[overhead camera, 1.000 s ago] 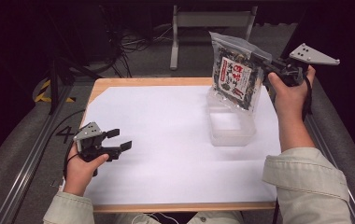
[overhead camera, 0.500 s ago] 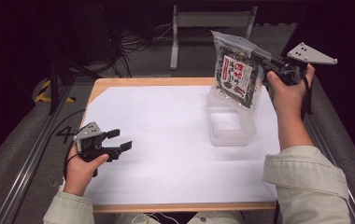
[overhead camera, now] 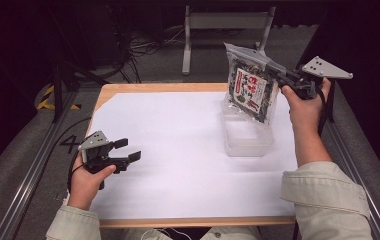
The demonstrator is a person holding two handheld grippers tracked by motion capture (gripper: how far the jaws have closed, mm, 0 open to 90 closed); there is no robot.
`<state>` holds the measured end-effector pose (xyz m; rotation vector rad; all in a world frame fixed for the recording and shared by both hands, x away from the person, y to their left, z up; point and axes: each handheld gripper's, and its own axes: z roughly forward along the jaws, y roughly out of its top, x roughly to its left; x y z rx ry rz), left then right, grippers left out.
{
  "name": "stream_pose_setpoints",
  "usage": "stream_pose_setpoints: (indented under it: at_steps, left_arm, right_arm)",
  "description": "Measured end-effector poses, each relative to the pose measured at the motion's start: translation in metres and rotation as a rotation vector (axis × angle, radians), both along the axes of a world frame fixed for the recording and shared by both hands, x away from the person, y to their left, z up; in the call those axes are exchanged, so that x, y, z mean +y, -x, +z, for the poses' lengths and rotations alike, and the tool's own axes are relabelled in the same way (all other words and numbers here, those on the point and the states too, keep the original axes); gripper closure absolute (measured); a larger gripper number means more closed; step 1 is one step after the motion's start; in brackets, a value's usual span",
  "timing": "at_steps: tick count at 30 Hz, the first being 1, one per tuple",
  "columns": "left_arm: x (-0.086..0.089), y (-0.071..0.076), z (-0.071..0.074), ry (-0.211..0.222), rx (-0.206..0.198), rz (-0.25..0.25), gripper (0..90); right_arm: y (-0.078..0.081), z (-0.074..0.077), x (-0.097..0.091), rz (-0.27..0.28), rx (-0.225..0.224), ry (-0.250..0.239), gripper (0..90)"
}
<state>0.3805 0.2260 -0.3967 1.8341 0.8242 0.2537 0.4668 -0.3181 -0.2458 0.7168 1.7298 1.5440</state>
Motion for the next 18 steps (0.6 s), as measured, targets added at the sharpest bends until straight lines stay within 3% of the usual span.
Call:
stream_pose_setpoints:
  at_steps: [18]
  left_arm:
    - [0.004,0.0,-0.001,0.015,0.011,0.01,23.7]
  right_arm:
    - [-0.001,-0.027,-0.009,0.0,0.019,-0.044,87.4]
